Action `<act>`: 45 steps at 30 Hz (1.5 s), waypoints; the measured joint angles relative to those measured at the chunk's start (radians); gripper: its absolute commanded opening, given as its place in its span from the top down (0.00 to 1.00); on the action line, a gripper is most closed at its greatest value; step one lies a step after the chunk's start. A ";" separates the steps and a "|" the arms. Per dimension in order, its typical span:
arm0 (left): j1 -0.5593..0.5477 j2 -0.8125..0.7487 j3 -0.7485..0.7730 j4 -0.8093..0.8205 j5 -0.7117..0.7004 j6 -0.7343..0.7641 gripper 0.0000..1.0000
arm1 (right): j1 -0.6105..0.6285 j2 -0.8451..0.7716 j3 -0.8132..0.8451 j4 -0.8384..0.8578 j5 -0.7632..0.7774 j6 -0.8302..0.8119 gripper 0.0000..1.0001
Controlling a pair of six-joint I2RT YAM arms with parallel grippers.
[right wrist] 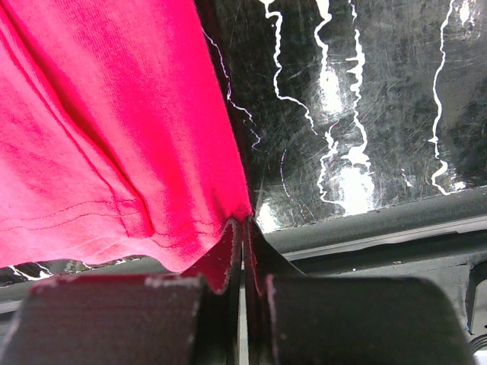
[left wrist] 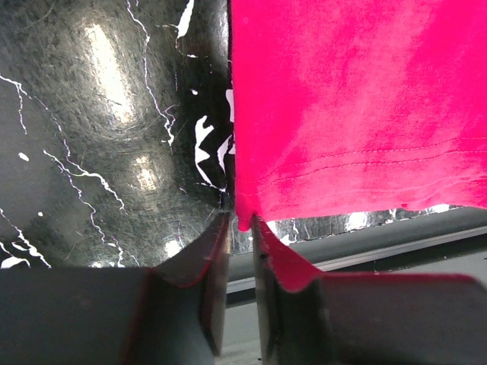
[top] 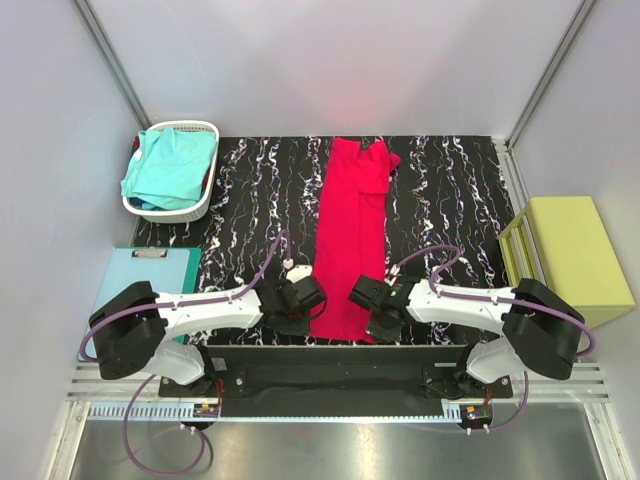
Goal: Fold and stack the t-shirts
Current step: Grab the bottom of the folded rectangular tshirt with both arms
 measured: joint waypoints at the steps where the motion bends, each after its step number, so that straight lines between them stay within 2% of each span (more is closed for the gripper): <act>1: 0.000 0.000 0.000 0.001 0.002 0.000 0.88 | 0.000 0.000 0.000 0.000 0.000 0.000 1.00; 8: 0.000 0.000 0.000 0.007 0.004 0.000 1.00 | 0.000 0.000 0.000 0.000 0.000 0.000 1.00; 17: -0.003 -0.003 0.000 0.007 0.005 0.000 1.00 | 0.001 -0.005 0.000 -0.009 0.008 0.001 1.00; 23: -0.006 -0.063 0.006 -0.016 -0.003 0.000 1.00 | 0.001 -0.027 0.004 -0.116 0.084 0.000 1.00; 45: -0.009 -0.090 0.176 -0.114 -0.063 0.018 1.00 | 0.001 -0.076 0.158 -0.315 0.219 -0.023 1.00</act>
